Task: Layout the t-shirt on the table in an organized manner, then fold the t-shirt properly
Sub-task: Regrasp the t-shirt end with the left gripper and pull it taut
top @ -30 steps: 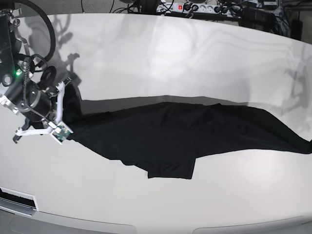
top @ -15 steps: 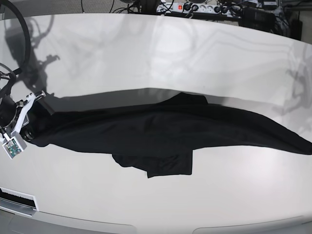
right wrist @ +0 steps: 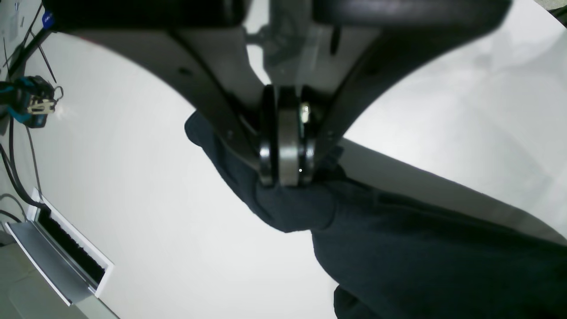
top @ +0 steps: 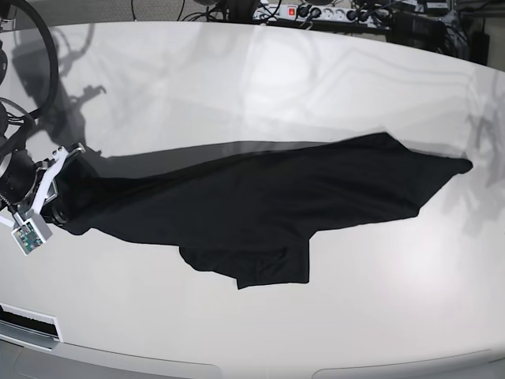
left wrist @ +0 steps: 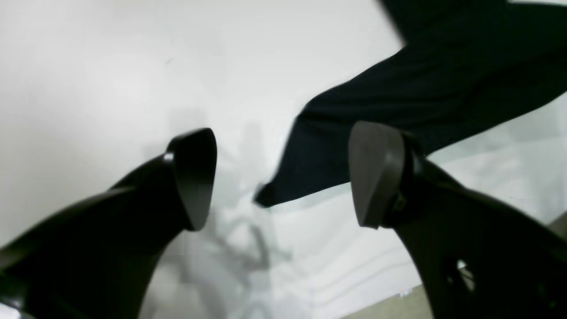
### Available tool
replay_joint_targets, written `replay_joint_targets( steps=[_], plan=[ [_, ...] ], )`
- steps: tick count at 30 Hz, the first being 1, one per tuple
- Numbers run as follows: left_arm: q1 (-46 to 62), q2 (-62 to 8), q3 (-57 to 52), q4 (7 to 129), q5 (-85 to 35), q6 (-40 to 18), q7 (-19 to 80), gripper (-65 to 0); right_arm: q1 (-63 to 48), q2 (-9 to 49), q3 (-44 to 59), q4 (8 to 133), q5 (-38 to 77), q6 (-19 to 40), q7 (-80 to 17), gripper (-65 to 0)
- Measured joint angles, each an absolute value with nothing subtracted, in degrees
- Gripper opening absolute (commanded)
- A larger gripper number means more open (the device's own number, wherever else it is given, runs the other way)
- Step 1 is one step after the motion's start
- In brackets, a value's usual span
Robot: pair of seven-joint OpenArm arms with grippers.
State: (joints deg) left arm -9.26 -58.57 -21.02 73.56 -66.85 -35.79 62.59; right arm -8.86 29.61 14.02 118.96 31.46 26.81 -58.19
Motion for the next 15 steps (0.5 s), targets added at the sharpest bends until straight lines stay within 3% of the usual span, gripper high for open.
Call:
replay_joint_targets(
  steps=[9, 15],
  plan=[
    [-9.28, -54.76, -25.26, 61.63, -69.65, -32.16, 70.57, -18.0, -8.82, 29.19, 14.02, 118.91, 31.38, 25.54, -58.15, -65.0],
    [-6.96, -53.67, -36.10, 43.33, -84.49, -37.52, 77.14, -18.0, -8.73, 24.03, 14.09, 118.91, 31.33, 25.52, -58.24, -65.0]
  ],
)
